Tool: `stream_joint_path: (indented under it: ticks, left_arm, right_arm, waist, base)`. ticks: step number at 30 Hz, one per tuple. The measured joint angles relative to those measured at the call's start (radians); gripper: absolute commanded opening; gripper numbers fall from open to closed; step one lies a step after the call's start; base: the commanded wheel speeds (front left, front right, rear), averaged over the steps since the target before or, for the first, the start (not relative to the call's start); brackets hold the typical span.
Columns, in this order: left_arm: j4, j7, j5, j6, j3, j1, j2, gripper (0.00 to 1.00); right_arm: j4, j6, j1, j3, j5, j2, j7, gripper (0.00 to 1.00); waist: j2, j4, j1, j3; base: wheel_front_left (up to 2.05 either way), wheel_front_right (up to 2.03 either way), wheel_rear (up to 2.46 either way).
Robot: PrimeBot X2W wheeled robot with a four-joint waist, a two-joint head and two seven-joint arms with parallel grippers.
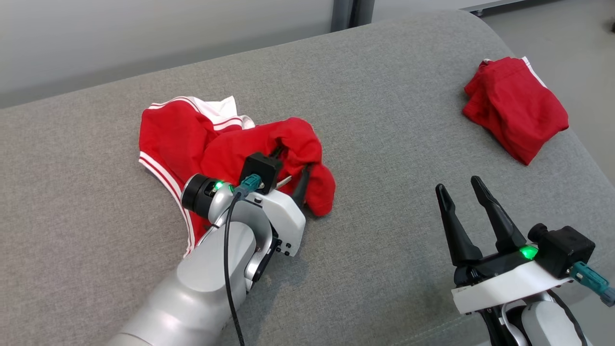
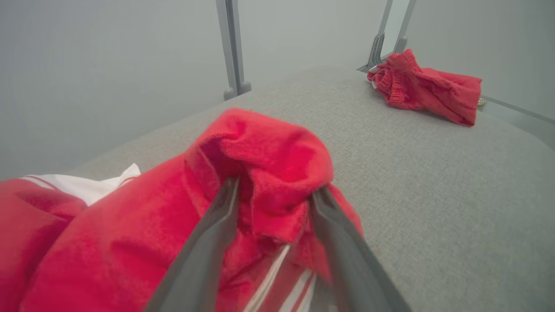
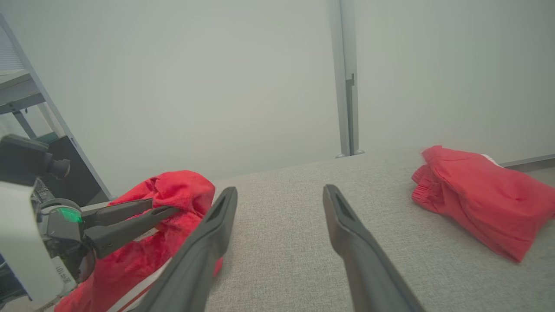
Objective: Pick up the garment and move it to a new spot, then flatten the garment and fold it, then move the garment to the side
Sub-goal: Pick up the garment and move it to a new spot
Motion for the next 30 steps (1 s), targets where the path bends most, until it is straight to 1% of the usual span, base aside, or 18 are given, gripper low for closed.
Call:
stream_joint_path:
  ticks: [3,4,7,13,18,24,30]
  left_arm:
    - [0.000,-0.015,-0.018,0.009,-0.012,-0.011,0.000,1.00]
    - [-0.004,-0.026,-0.041,0.016,-0.022,-0.019,0.000,1.00]
    - [-0.016,-0.039,-0.057,0.026,-0.027,-0.021,0.000,1.00]
    - [-0.083,-0.051,-0.074,0.054,-0.013,-0.021,-0.001,1.00]
    - [-0.205,-0.054,-0.036,0.098,0.057,0.015,0.018,1.00]
    - [-0.351,-0.056,0.012,0.135,0.124,0.156,0.075,1.00]
    - [-0.486,-0.056,0.038,0.167,0.195,0.280,0.113,1.00]
  right_arm:
    - [0.001,0.000,0.000,0.000,0.001,0.000,0.000,1.00]
    - [0.002,0.000,0.000,0.000,0.001,0.000,0.000,1.00]
    - [0.002,0.000,0.000,-0.003,0.001,0.000,0.000,1.00]
    - [-0.003,0.000,0.001,-0.006,-0.002,-0.005,0.000,1.00]
    - [-0.011,0.000,0.005,-0.012,-0.009,-0.013,0.000,1.00]
    - [-0.026,0.000,0.021,-0.022,-0.010,-0.016,0.000,1.00]
    - [-0.027,0.000,0.046,-0.036,-0.030,-0.023,0.000,1.00]
  waist:
    - [0.0000,0.008,0.0000,-0.002]
    - [0.0000,0.019,0.0000,-0.005]
    - [0.0000,0.037,0.0000,-0.012]
    - [0.0000,0.086,0.0000,-0.030]
    - [0.0000,0.139,0.0000,-0.048]
    - [0.0000,0.204,0.0000,-0.076]
    - [0.0000,0.255,0.0000,-0.109]
  base:
    - [0.00,0.00,0.00]
    - [0.00,0.00,0.00]
    - [0.00,0.00,0.00]
    - [0.00,0.00,0.00]
    - [0.00,0.00,0.00]
    - [0.00,0.00,0.00]
    - [0.00,0.00,0.00]
